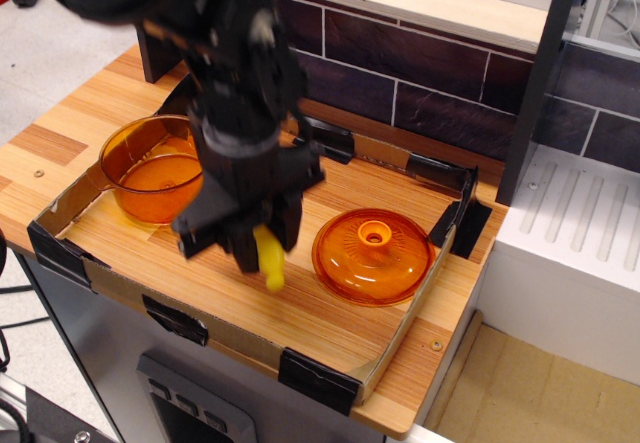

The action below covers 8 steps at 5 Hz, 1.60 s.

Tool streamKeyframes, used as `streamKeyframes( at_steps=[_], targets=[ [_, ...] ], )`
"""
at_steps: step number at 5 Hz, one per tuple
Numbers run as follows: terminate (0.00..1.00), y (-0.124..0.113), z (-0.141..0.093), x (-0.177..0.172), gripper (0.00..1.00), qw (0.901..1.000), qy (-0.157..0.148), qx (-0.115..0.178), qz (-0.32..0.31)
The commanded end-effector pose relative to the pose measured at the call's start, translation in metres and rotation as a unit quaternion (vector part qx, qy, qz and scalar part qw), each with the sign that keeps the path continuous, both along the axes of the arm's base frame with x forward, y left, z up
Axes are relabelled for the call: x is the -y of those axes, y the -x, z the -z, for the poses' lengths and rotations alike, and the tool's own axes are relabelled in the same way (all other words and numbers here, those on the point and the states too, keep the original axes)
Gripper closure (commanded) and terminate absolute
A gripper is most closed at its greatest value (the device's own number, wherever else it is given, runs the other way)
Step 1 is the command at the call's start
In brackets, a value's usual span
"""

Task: Put banana in pot

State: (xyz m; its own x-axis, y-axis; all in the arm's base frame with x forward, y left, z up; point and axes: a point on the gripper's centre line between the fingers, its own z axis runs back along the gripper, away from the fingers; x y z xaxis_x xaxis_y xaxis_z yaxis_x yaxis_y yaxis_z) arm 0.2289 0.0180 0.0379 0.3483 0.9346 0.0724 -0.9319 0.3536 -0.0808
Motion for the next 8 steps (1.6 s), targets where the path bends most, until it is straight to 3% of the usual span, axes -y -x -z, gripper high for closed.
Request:
streamKeyframes(
  at_steps=[1, 2, 3, 4, 6, 7, 8],
  targets=[
    [0.00, -0.034, -0.066, -0.047, 1.00, 0.9930, -0.010, 0.059, -0.102],
    [0.00, -0.043, -0.073, -0.085, 1.00, 0.9881, -0.006, 0.050, -0.145],
    [0.00, -0.046, -0.064, -0.105, 1.00, 0.9873, -0.011, 0.039, -0.153],
    [0.00, -0.048, -0.047, -0.116, 1.00, 0.9877, -0.013, 0.026, -0.154],
    [0.00, -0.050, -0.037, -0.114, 1.00, 0.9896, -0.018, 0.030, -0.140],
    [0.00, -0.049, -0.036, -0.113, 0.00, 0.9896, -0.015, 0.017, -0.142],
    [0.00, -0.049, -0.038, -0.110, 0.00, 0.9906, -0.018, 0.017, -0.134]
  ],
)
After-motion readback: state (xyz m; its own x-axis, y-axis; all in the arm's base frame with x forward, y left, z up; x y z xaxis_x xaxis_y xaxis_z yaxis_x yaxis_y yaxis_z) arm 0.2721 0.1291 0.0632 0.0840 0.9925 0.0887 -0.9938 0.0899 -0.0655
